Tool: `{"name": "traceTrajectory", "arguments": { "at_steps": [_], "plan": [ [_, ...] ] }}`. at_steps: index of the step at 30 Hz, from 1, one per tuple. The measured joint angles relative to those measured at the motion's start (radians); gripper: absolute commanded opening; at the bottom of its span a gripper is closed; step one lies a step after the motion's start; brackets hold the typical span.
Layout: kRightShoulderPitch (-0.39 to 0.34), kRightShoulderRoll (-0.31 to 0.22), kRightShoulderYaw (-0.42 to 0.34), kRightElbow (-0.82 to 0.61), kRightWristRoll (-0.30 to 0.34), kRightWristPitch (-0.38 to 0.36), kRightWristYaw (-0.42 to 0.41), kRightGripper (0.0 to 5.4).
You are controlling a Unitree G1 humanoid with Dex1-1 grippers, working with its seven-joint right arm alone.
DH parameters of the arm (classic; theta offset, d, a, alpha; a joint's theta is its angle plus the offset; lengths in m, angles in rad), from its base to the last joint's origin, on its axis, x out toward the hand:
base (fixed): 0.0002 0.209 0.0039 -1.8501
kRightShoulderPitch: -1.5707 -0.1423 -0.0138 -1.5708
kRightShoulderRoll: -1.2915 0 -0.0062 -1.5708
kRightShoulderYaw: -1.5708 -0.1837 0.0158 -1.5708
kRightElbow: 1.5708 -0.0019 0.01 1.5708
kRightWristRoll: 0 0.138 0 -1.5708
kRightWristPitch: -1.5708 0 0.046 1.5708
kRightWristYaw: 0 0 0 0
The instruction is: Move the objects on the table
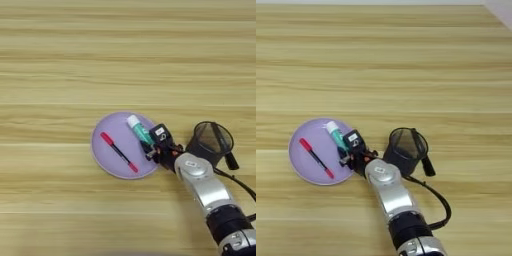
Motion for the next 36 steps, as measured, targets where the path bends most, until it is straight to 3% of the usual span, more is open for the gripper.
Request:
{"name": "traceTrajectory", "arguments": {
  "at_steps": [22,36],
  "plan": [
    [0.161,-0.024,-0.102,-0.345,0.041,0.178,-0.061,1.67],
    [0.235,-0.029,-0.110,-0.417,0.038,0.245,-0.107,1.67]
  ]
}}
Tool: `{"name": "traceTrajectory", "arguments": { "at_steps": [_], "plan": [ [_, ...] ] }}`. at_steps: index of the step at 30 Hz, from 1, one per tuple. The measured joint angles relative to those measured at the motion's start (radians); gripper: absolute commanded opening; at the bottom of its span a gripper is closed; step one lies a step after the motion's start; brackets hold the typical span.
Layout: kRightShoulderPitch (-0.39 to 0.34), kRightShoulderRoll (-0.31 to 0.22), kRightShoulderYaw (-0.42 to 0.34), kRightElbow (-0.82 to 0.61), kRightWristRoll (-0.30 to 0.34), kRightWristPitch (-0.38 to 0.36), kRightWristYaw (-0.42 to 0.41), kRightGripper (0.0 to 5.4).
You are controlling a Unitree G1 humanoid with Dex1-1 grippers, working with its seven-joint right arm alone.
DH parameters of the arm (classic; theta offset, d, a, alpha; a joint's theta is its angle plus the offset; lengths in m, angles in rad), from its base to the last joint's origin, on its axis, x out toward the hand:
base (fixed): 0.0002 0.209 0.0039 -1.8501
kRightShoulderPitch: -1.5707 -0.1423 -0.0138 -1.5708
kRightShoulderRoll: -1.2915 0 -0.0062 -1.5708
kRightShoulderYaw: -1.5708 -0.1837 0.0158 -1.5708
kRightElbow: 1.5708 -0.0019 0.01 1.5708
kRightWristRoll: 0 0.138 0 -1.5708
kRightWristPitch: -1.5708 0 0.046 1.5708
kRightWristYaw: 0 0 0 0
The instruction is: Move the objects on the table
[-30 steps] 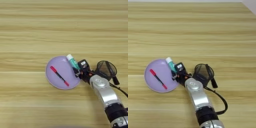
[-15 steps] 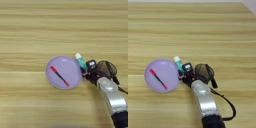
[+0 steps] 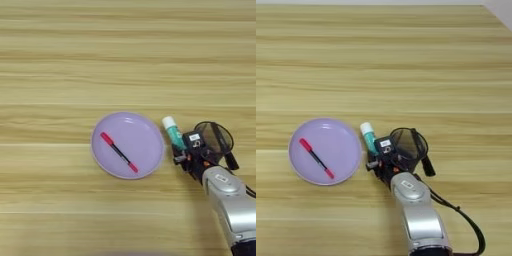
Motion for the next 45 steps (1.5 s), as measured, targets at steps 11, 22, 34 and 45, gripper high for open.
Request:
{"name": "traceTrajectory", "arguments": {
  "at_steps": [11,22,34,45],
  "plan": [
    [0.001,0.004,-0.002,0.010,0.002,0.019,-0.023,1.67],
    [0.001,0.018,0.001,0.053,0.003,0.020,-0.039,1.67],
    [-0.002,0.025,0.001,0.110,0.004,0.022,-0.040,1.67],
    [-0.015,0.028,0.001,0.148,0.005,0.018,-0.040,1.67]
  ]
}}
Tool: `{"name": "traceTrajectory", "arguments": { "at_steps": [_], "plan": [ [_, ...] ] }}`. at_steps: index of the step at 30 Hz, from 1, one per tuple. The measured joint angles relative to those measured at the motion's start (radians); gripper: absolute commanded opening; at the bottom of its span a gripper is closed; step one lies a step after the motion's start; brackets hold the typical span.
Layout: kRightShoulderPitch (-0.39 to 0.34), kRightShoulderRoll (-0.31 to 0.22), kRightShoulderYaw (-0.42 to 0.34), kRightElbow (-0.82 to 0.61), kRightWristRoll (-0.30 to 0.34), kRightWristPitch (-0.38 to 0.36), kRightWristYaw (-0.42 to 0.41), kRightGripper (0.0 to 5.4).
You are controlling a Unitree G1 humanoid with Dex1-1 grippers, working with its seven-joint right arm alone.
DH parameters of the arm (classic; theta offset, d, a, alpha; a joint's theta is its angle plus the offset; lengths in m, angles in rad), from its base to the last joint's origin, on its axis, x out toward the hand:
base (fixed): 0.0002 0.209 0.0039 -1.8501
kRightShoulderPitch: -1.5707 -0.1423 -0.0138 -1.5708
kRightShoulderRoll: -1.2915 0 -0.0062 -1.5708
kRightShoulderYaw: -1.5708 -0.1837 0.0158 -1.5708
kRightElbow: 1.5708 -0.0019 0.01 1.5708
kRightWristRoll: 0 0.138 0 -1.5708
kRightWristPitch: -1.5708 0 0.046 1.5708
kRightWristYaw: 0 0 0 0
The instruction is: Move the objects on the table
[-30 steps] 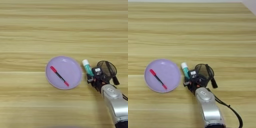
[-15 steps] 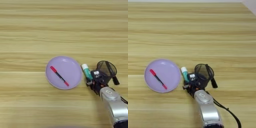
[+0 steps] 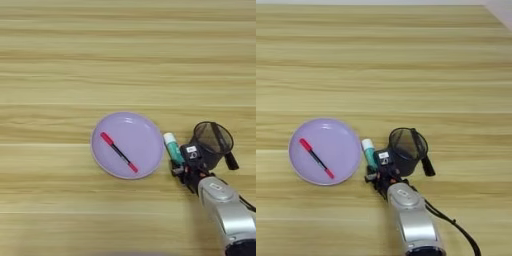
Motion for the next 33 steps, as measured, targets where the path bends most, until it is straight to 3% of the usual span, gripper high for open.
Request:
{"name": "traceTrajectory", "arguments": {
  "at_steps": [11,33],
  "plan": [
    [-0.017,0.000,0.000,0.029,0.002,-0.002,0.000,1.67],
    [-0.001,-0.001,0.009,-0.012,0.002,0.016,0.005,4.09]
  ]
}}
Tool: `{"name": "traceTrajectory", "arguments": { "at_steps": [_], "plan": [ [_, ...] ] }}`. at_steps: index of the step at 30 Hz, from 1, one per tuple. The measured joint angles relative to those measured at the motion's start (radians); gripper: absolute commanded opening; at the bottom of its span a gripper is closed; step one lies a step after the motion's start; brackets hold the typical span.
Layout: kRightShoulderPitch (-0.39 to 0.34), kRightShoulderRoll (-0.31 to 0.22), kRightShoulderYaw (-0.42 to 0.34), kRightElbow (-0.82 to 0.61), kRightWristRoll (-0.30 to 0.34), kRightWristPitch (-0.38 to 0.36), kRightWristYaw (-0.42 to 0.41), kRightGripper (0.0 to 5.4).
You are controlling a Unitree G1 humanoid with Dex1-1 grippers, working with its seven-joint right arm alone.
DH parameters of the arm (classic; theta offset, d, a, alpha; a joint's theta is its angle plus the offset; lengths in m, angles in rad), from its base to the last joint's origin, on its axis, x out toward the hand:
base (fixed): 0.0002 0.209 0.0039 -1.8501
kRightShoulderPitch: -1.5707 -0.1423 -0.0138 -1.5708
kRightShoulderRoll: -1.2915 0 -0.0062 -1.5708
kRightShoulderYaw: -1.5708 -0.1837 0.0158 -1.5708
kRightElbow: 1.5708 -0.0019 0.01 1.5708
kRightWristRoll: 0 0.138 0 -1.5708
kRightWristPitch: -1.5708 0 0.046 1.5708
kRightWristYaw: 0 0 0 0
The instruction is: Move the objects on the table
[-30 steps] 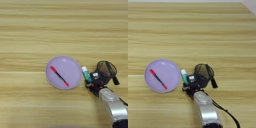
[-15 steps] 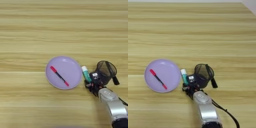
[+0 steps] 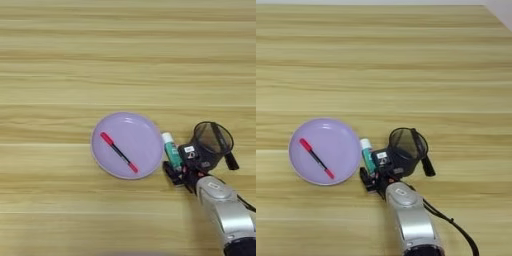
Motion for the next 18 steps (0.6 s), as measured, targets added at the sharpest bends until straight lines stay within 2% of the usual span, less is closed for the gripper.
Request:
{"name": "traceTrajectory", "arguments": {
  "at_steps": [13,18],
  "plan": [
    [0.068,-0.006,0.002,-0.189,0.002,0.072,0.020,5.38],
    [0.088,-0.008,0.002,-0.225,0.003,0.093,0.023,5.38]
  ]
}}
